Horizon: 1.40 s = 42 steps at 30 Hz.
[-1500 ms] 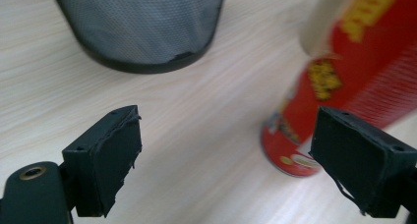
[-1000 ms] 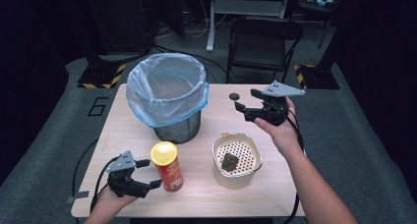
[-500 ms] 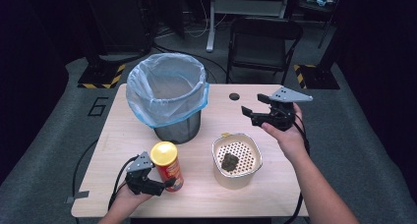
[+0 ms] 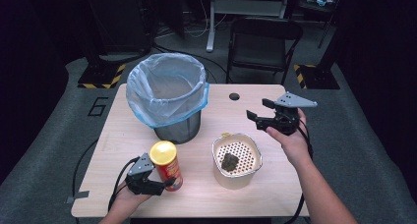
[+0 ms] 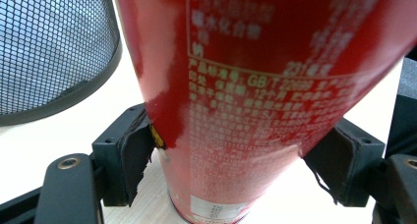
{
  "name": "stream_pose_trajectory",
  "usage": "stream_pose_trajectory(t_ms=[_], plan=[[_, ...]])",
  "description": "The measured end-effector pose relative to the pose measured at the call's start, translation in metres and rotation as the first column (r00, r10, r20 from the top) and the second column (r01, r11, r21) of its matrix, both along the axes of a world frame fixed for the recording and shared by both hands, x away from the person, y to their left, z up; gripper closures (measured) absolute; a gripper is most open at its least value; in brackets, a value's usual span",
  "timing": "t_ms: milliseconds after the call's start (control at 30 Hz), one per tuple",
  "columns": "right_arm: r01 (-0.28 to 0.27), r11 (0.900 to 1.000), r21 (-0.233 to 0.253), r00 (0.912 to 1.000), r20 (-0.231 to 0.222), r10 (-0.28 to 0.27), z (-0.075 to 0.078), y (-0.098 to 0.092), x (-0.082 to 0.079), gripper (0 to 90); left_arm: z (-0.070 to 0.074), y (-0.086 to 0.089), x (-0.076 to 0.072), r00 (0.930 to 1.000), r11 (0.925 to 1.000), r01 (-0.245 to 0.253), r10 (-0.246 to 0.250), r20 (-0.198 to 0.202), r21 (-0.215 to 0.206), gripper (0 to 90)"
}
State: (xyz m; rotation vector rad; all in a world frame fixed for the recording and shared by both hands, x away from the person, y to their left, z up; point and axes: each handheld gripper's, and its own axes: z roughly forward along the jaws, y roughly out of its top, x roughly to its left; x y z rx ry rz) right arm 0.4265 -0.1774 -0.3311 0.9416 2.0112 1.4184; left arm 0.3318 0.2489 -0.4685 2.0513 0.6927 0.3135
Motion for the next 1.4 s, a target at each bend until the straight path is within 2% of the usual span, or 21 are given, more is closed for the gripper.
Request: stream_pose_trajectory(t_ms=[200, 333, 433, 567, 633, 700, 833, 933, 1067, 1400], plan=[[0.010, 1.000, 0.010, 0.9999, -0.014, -0.009, -0.007, -0.003, -0.003, 25.8, 0.010, 0.000, -0.007, 1.0000, 1.0000, -0.001, 0.001, 0.009, 0.003, 23.5], [0.032, 0.999, 0.029, 0.9993, -0.020, -0.031, -0.013, -0.006, -0.006, 26.1, 0.023, 0.001, -0.010, 1.0000, 0.9999, 0.002, -0.002, 0.002, 0.013, 23.5], [0.044, 0.999, 0.031, 0.9989, -0.020, -0.043, -0.019, -0.008, -0.009, 26.2, 0.036, 0.003, -0.009, 0.9999, 1.0000, -0.006, 0.006, -0.014, -0.002, 23.5], [0.040, 0.999, 0.030, 0.9982, -0.046, -0.038, -0.028, -0.007, -0.012, 26.2, 0.062, 0.004, -0.007, 0.9998, 0.9999, -0.010, 0.010, -0.017, 0.002, 23.5], [0.036, 0.998, 0.047, 0.9979, -0.055, -0.034, -0.032, -0.006, -0.014, 26.2, 0.075, 0.004, -0.007, 0.9999, 0.9999, -0.014, 0.014, -0.003, 0.006, 23.5], [0.031, 0.999, 0.044, 0.9976, -0.063, -0.028, -0.034, -0.004, -0.015, 26.2, 0.090, 0.003, -0.006, 0.9998, 0.9998, -0.020, 0.020, 0.000, 0.001, 23.5], [0.026, 0.999, 0.030, 0.9980, -0.059, -0.025, -0.035, -0.002, -0.018, 26.2, 0.120, 0.001, -0.002, 0.9999, 0.9999, -0.012, 0.012, 0.006, -0.003, 23.5], [0.021, 1.000, 0.001, 0.9982, -0.057, -0.020, -0.032, 0.000, -0.019, 26.2, 0.142, -0.001, 0.000, 0.9998, 0.9999, -0.011, 0.011, 0.018, -0.003, 23.5], [0.023, 1.000, 0.007, 0.9980, -0.059, -0.022, -0.032, -0.001, -0.021, 26.2, 0.168, -0.005, 0.003, 0.9996, 0.9999, -0.005, 0.005, 0.027, -0.012, 23.5], [0.014, 0.999, 0.044, 0.9977, -0.067, -0.011, -0.032, -0.006, -0.027, 26.2, 0.218, -0.015, 0.011, 0.9981, 0.9999, 0.011, -0.011, 0.061, 0.000, 23.5]])
